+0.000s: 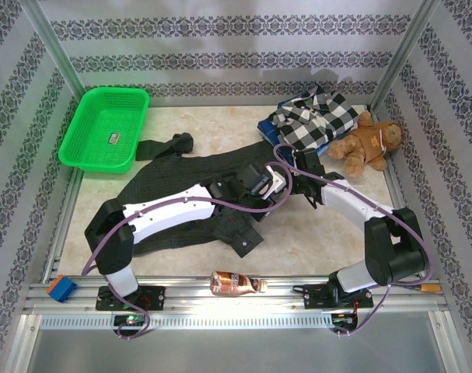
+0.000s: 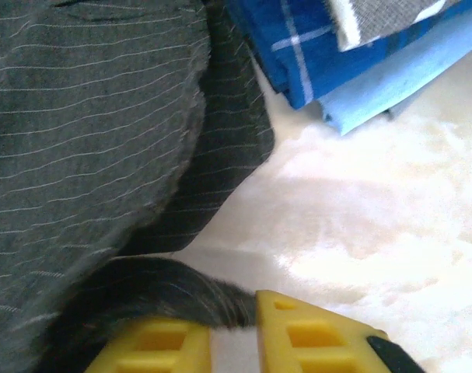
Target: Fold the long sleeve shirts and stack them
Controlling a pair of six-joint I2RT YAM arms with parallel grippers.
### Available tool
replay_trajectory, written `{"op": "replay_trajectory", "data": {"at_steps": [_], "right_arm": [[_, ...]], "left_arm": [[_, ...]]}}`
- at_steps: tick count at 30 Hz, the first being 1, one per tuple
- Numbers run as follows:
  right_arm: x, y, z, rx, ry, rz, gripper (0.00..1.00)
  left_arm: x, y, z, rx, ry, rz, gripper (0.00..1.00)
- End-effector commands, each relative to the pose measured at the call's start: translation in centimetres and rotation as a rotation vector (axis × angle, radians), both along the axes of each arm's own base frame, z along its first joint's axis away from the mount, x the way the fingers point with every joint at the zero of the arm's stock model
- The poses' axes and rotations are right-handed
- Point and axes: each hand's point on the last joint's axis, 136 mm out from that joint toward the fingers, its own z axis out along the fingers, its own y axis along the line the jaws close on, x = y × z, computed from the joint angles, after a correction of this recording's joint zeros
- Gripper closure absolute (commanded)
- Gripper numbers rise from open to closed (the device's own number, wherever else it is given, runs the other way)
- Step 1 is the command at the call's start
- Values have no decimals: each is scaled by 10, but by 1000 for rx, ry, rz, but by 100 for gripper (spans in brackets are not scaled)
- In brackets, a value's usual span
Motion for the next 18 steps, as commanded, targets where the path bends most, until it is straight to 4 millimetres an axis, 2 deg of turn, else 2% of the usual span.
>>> {"op": "replay_trajectory", "data": {"at_steps": [1,5,7,9,11,12,15,18], "right_arm": [[8,-15,23,-15,-79,-64,73],[-20,-38,15,71,-37,-181,62],[-40,-55,13,110,-1,-268,62],[-58,-72,14,151,14,-355,54],[-74,-89,19,171,5,-431,52],[-80,-97,23,180,-10,-460,50],[-93,-115,40,194,-49,-520,37],[-95,-112,56,237,-63,-511,33]], "left_arm": [[-5,-13,17,-107,22,-15,100],[-23,-31,5,-122,86,-81,100],[-39,-43,-6,-137,155,-131,100],[-53,-54,-17,-140,226,-178,100],[-67,-66,-29,-138,287,-219,96],[-75,-73,-34,-148,322,-241,91],[-90,-91,-36,-186,408,-290,53],[-85,-93,-16,-221,395,-274,33]]}}
